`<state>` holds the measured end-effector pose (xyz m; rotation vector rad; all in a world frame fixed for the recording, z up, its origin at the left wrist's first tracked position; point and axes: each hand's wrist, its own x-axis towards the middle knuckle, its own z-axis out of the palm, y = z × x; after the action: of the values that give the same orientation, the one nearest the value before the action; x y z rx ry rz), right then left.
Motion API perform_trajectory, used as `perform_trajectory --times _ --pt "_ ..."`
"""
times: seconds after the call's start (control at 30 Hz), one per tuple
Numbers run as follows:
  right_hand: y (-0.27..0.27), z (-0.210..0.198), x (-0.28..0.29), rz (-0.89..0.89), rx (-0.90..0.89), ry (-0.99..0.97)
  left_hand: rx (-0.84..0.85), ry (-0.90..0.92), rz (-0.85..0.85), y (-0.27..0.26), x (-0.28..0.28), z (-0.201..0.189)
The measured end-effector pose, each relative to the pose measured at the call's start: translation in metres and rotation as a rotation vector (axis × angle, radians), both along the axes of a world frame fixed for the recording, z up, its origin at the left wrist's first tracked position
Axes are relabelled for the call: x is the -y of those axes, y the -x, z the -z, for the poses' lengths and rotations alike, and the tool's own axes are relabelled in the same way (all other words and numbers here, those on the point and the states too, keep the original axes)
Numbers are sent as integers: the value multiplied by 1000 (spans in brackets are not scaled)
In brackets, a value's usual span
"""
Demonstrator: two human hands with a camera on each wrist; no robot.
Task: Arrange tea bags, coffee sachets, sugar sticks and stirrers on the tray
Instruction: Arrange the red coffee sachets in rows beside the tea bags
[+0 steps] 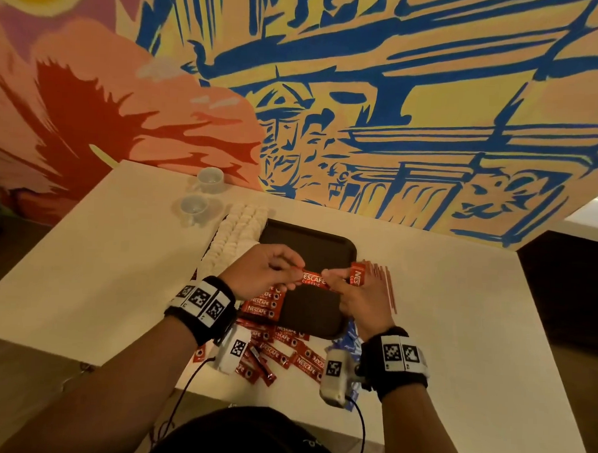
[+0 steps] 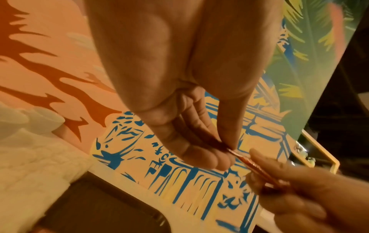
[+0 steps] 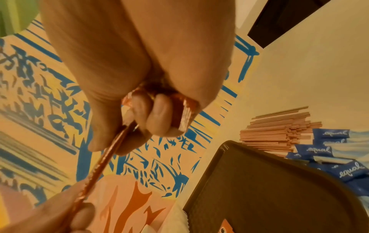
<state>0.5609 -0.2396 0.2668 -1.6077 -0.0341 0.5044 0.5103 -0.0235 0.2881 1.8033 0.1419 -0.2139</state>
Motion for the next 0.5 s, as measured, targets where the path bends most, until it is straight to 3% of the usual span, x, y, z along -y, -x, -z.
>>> perform_trajectory --times 0.13,0.2,0.3,0.4,0.5 --pt "2 1 -1 -120 271 203 148 -469 76 13 2 19" --pt "3 4 -4 -167 302 213 267 -538 112 18 7 22" --pt "0 4 -7 -177 308 175 315 -648 142 19 12 22" --pt "-4 6 -8 -194 165 99 319 -738 155 14 8 25" --pt "-11 14 -7 -130 -178 -96 301 -757 169 6 -2 28"
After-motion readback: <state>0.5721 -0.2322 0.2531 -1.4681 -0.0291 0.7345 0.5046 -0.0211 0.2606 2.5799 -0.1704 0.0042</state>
